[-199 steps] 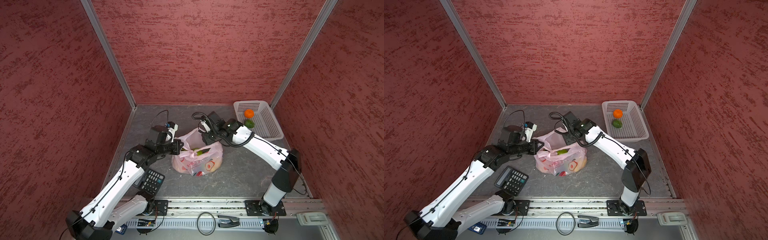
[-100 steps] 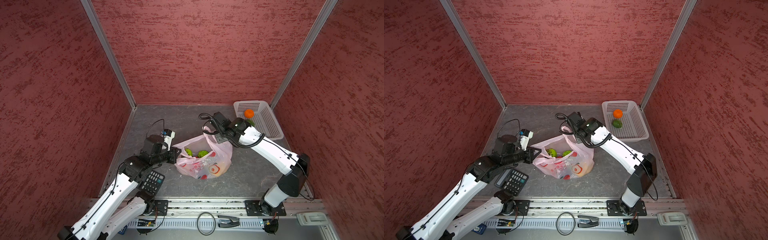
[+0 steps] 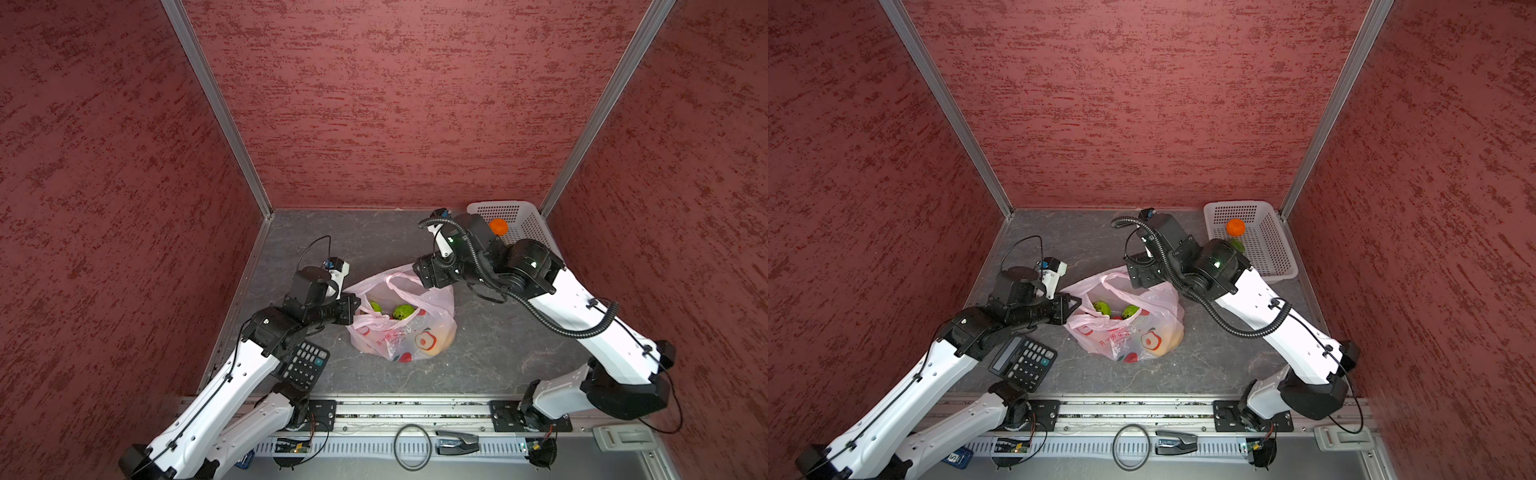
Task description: Untie the knot of the plastic bag and take out the fruit
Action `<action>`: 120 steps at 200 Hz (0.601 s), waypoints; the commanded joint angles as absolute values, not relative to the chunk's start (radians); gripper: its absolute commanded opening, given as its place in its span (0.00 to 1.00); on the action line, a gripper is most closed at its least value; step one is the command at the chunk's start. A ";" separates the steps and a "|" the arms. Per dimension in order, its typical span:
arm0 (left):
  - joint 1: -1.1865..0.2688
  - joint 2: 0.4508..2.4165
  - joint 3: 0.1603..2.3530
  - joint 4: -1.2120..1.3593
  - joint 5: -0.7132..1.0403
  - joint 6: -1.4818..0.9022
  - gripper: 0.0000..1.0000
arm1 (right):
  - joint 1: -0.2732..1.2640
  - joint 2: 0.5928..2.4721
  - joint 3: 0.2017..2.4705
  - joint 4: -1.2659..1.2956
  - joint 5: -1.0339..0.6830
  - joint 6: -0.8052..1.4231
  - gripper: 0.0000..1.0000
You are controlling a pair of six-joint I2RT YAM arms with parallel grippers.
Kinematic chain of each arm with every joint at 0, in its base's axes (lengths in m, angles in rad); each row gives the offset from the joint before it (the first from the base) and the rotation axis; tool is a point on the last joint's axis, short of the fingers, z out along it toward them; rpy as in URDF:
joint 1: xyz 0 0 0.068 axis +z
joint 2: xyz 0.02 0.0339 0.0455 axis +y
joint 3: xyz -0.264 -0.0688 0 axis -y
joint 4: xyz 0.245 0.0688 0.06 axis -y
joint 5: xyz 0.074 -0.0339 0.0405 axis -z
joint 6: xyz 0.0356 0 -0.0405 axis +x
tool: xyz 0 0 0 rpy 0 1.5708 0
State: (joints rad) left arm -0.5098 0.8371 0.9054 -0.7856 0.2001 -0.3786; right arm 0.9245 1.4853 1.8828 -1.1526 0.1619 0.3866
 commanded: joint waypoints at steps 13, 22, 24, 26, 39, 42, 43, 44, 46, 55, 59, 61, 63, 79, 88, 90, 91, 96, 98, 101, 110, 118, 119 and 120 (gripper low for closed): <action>-0.501 0.809 0.937 -0.747 0.205 -0.368 0.00 | 0.970 1.603 1.925 -1.052 0.100 0.443 0.86; -0.500 0.810 0.936 -0.743 0.207 -0.367 0.00 | 0.969 1.629 1.925 -1.022 0.096 0.435 0.86; -0.500 0.809 0.936 -0.742 0.208 -0.367 0.00 | 0.970 1.634 1.926 -1.016 0.094 0.434 0.86; -0.499 0.810 0.937 -0.742 0.208 -0.368 0.00 | 0.971 1.639 1.926 -1.009 0.093 0.433 0.87; -0.496 0.811 0.932 -0.738 0.211 -0.367 0.00 | 0.971 1.668 1.925 -0.971 0.067 0.422 0.86; -0.496 0.810 0.932 -0.737 0.209 -0.368 0.00 | 0.971 1.673 1.922 -0.966 0.063 0.420 0.86; -0.496 0.810 0.932 -0.737 0.209 -0.367 0.00 | 0.971 1.675 1.921 -0.965 0.062 0.419 0.86; -0.496 0.809 0.931 -0.736 0.209 -0.368 0.00 | 0.971 1.677 1.922 -0.963 0.060 0.418 0.86; -0.496 0.810 0.930 -0.735 0.209 -0.368 0.00 | 0.971 1.680 1.919 -0.961 0.056 0.417 0.86; -0.492 0.805 0.926 -0.730 0.207 -0.368 0.00 | 0.972 1.690 1.902 -0.952 0.038 0.412 0.84; -0.490 0.804 0.923 -0.728 0.205 -0.369 0.00 | 0.975 1.690 1.888 -0.948 0.032 0.410 0.83; -0.488 0.802 0.922 -0.727 0.204 -0.370 0.00 | 0.976 1.689 1.881 -0.945 0.030 0.410 0.82; -0.487 0.801 0.921 -0.726 0.204 -0.370 0.00 | 0.978 1.688 1.872 -0.943 0.027 0.410 0.81; -0.473 0.797 0.916 -0.719 0.206 -0.375 0.00 | 0.996 1.647 1.767 -0.908 0.007 0.430 0.75; -0.465 0.795 0.915 -0.719 0.207 -0.376 0.00 | 1.008 1.607 1.690 -0.881 0.001 0.458 0.72; -0.464 0.795 0.914 -0.719 0.207 -0.376 0.00 | 1.011 1.597 1.674 -0.876 0.000 0.464 0.71; -0.464 0.795 0.914 -0.719 0.207 -0.376 0.00 | 1.013 1.593 1.661 -0.872 -0.001 0.468 0.71; -0.459 0.794 0.912 -0.719 0.208 -0.375 0.00 | 1.018 1.568 1.617 -0.856 -0.003 0.485 0.70; -0.459 0.794 0.913 -0.719 0.208 -0.376 0.00 | 1.020 1.557 1.596 -0.851 -0.003 0.492 0.70; -0.454 0.794 0.912 -0.719 0.211 -0.375 0.00 | 1.024 1.541 1.580 -0.843 -0.003 0.502 0.70; -0.447 0.792 0.908 -0.715 0.218 -0.375 0.00 | 1.029 1.502 1.504 -0.828 -0.001 0.532 0.68; -0.441 0.792 0.907 -0.712 0.224 -0.376 0.00 | 1.035 1.471 1.449 -0.822 0.008 0.554 0.67; -0.440 0.792 0.906 -0.712 0.225 -0.377 0.00 | 1.036 1.469 1.443 -0.823 0.009 0.556 0.67; -0.438 0.792 0.905 -0.712 0.226 -0.376 0.00 | 1.036 1.465 1.435 -0.823 0.011 0.558 0.67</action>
State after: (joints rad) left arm -0.4583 0.8082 0.9051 -0.7597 0.2058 -0.3782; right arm 1.0145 1.5803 1.5558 -0.8791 0.0227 0.4622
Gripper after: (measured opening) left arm 0.045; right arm 0.680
